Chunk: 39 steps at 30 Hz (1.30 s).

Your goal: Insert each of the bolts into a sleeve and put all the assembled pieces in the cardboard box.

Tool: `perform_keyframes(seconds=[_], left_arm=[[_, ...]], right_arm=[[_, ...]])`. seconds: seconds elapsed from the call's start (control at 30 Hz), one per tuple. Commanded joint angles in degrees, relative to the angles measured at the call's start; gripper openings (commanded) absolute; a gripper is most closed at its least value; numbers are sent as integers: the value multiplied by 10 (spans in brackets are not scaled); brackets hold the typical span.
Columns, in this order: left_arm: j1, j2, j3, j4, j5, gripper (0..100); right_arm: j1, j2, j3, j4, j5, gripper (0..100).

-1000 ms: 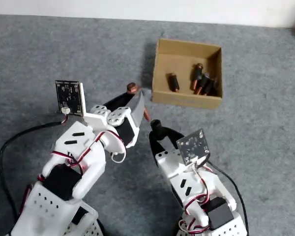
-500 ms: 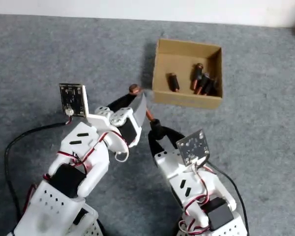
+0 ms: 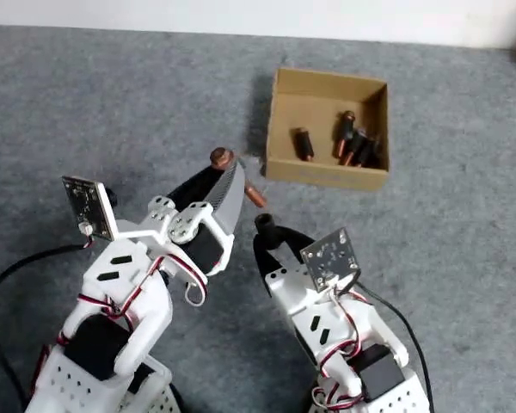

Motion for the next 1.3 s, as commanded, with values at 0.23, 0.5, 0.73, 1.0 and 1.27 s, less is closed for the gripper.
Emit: perform_keyframes(seconds=[0.23, 0.5, 0.73, 1.0, 1.27], left_arm=[[52, -9, 39, -2, -36, 5], [43, -9, 35, -2, -37, 5], [15, -9, 36, -4, -37, 5], [20, -9, 42, -4, -58, 5], [31, -8, 54, -4, -57, 5]], right_arm=[[11, -7, -8, -14, -1, 5], [17, -7, -8, -14, 0, 5], [17, -7, -8, -14, 0, 5], [17, -7, -8, -14, 0, 5], [9, -7, -8, -13, 0, 5]])
